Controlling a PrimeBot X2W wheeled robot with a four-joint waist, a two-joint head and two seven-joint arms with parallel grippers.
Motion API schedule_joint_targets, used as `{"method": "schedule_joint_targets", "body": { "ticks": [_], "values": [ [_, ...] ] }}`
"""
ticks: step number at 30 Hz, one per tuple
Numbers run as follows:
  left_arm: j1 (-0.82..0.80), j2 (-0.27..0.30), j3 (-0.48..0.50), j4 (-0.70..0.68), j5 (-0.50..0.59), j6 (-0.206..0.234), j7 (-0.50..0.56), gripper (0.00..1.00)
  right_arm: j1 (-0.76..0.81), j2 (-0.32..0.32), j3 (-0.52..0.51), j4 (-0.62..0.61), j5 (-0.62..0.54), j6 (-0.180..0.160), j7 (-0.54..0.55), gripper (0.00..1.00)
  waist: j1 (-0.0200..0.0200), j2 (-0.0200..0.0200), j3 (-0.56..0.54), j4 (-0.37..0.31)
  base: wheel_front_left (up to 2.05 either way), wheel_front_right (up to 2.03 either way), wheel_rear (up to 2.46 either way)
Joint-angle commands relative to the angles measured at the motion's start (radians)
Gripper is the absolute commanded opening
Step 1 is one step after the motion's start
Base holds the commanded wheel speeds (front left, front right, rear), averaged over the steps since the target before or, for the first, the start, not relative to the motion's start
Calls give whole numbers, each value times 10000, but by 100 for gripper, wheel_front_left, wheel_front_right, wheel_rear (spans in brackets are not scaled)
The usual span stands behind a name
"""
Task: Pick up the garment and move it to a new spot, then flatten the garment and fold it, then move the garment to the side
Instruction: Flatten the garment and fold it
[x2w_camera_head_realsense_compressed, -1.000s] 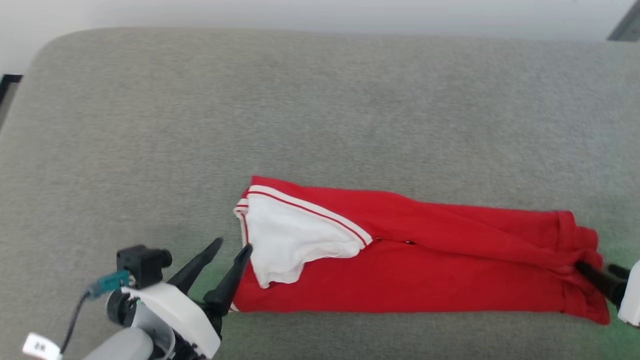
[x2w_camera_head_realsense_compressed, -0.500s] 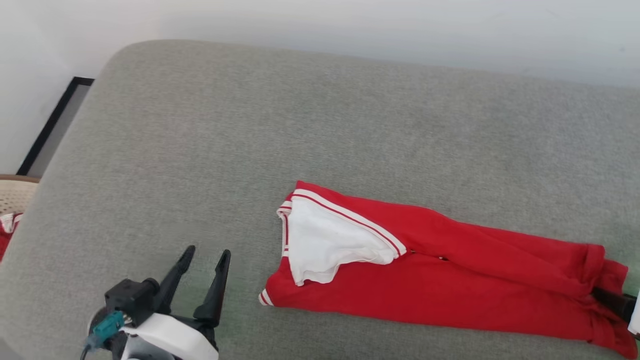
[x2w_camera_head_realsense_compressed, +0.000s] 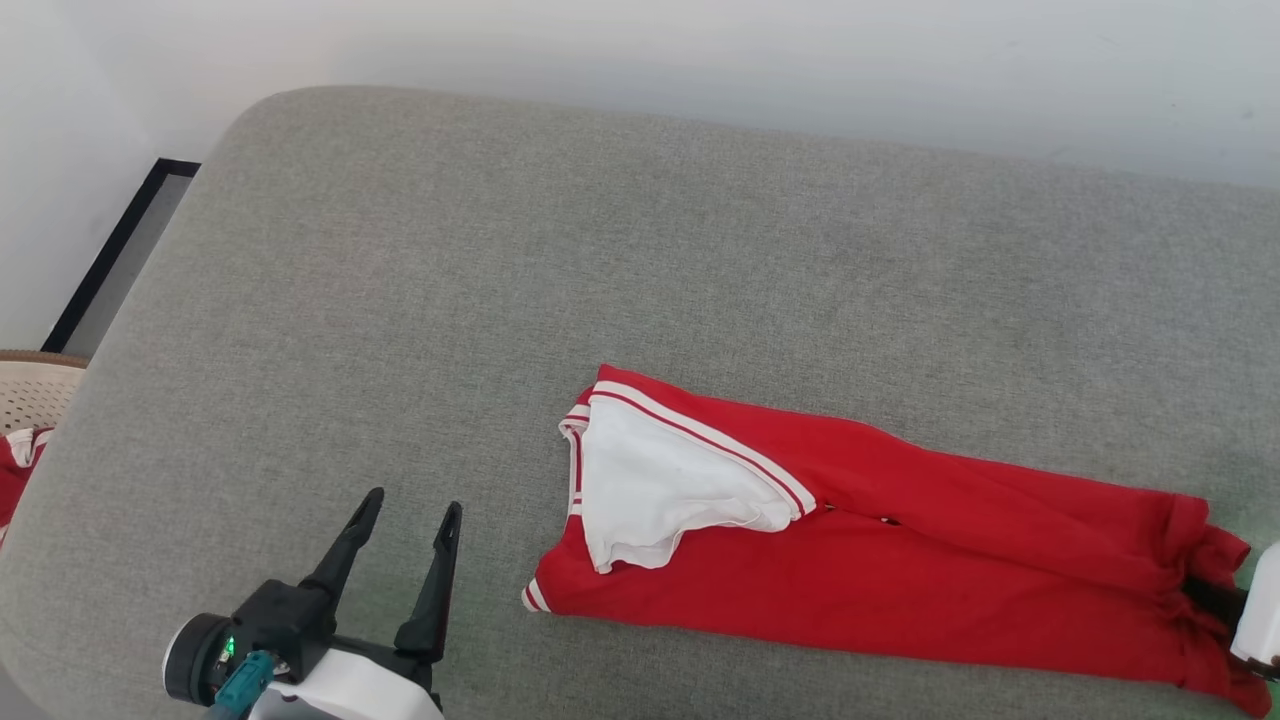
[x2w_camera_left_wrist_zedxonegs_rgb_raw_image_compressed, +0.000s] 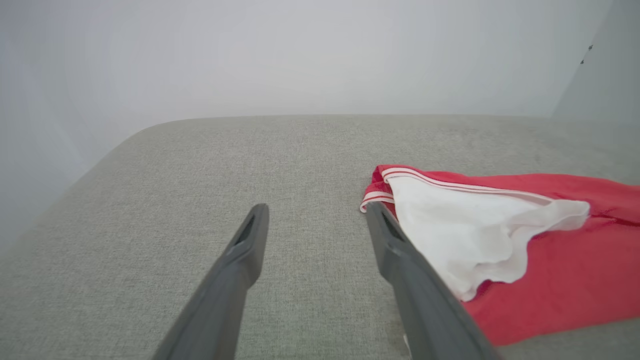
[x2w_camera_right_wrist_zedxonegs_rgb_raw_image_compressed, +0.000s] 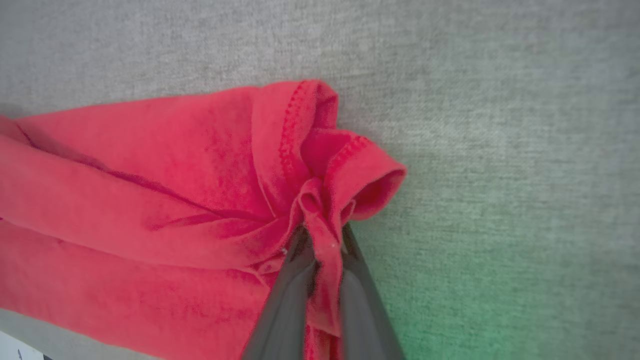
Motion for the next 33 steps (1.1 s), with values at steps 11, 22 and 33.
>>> {"method": "schedule_joint_targets", "body": {
  "ticks": [11, 22, 33],
  "values": [
    [-152, 16, -258, -127, 33, -33, -47, 100, -154, -526, -1263, 82, -22, -48, -840, 0, 0, -1, -23, -408, 0, 0, 0],
    [-239, 168, -472, -236, -290, -23, -45, 100, 307, -1889, -3598, 803, -1211, -47, -1625, 0, 0, -1, -2, -879, 0, 0, 0],
    [-264, 230, -553, -149, -382, -23, -45, 100, 86, -1407, -3075, 139, -1439, -27, -1643, 0, 0, -1, -100, -1158, 0, 0, 0]
  ]
}}
